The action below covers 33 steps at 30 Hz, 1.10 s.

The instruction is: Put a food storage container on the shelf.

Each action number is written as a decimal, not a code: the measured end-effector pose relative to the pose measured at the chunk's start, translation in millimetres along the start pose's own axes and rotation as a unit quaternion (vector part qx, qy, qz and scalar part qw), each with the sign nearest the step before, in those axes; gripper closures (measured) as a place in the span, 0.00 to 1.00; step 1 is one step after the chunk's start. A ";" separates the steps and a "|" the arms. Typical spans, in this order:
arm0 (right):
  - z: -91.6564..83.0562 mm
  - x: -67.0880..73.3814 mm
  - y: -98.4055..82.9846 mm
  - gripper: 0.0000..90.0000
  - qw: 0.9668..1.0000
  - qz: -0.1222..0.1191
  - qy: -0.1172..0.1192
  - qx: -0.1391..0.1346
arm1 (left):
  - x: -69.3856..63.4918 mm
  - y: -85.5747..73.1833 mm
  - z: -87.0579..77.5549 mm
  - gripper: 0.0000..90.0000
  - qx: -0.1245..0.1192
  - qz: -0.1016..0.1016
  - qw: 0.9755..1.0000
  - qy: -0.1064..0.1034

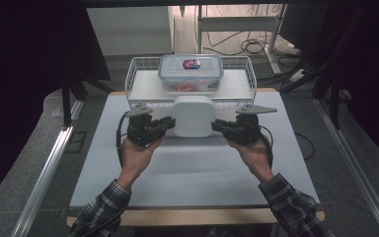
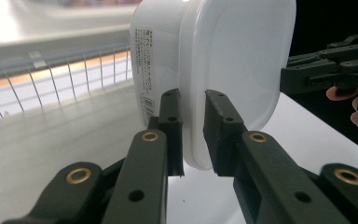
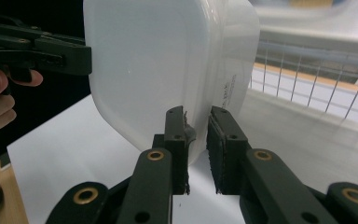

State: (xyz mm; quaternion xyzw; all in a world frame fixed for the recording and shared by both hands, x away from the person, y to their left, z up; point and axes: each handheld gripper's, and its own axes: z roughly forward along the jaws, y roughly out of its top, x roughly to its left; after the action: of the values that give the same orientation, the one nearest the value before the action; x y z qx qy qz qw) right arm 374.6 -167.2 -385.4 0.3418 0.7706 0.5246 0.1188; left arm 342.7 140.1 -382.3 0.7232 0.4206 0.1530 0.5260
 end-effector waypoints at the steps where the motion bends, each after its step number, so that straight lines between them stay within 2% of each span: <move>1: -0.5 0.4 2.5 0.87 1.000 -0.002 0.000 -0.001 | 0.0 2.9 -1.1 0.87 -0.002 0.001 1.000 0.000; 17: -11.4 3.2 49.7 0.87 0.999 -0.023 -0.008 -0.021 | -1.8 47.4 -13.5 0.87 -0.024 0.014 1.000 0.006; 33: -13.9 -0.4 101.4 0.86 0.999 -0.021 -0.008 -0.035 | 5.0 99.3 -23.1 0.87 -0.032 0.017 0.999 0.011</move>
State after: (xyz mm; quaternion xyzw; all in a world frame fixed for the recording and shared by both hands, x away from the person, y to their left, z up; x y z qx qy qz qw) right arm 408.1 -155.7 -289.4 0.3253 0.7581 0.5455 0.1478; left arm 374.9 149.3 -285.8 0.7114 0.4093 0.1830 0.5413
